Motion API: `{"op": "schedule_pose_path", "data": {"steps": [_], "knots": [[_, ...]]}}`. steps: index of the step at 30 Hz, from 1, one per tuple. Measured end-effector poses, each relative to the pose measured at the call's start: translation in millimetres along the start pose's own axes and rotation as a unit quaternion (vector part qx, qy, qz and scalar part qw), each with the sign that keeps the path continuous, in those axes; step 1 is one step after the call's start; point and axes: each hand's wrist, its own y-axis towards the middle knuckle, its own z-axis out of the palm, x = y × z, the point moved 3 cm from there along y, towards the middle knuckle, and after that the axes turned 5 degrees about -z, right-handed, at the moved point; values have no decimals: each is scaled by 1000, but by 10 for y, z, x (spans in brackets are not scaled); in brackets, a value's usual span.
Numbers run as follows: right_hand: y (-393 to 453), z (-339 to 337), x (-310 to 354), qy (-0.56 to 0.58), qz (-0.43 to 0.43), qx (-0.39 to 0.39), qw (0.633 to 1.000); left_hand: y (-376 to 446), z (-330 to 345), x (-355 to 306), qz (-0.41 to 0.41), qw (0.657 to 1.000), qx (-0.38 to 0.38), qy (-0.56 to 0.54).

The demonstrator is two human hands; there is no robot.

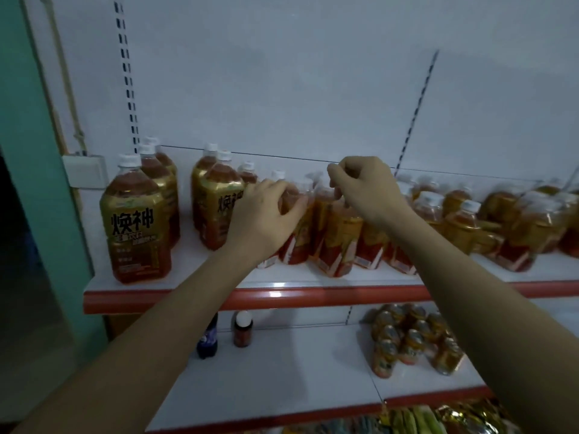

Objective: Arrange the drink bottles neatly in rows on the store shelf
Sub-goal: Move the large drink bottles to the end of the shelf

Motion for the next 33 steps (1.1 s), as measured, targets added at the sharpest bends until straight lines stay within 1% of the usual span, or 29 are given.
{"op": "schedule_pose_path", "data": {"steps": [5, 8, 10, 13, 16, 20, 26, 30, 33], "knots": [[-460, -595, -505, -64, 4, 9, 998, -75, 517, -643, 34, 997, 68, 0], [-860, -975, -951, -62, 18, -28, 998, -208, 998, -1154, 49, 993, 104, -17], [-1146, -1229, -1327, -50, 49, -50, 996, -310, 1375, -1552, 55, 990, 119, -42], [-1503, -1688, -1882, -60, 106, -41, 992, -452, 1975, -2196, 73, 983, 160, -57], [-1808, -2232, -2334, -70, 145, -59, 985, -575, 2528, -2778, 93, 974, 200, -47], [-2264, -2818, -2963, -100, 199, -48, 974, -820, 3147, -3367, 96, 961, 245, -81], [-2756, -3340, -3821, -83, 265, -57, 959, -1015, 3935, -3920, 94, 948, 294, -80], [-2823, -3491, -4278, -52, 278, -73, 956, -1017, 4419, -4112, 119, 939, 313, -76], [-2775, -3606, -4661, -29, 281, -73, 956, -944, 4871, -4233, 113, 929, 337, -100]]}}
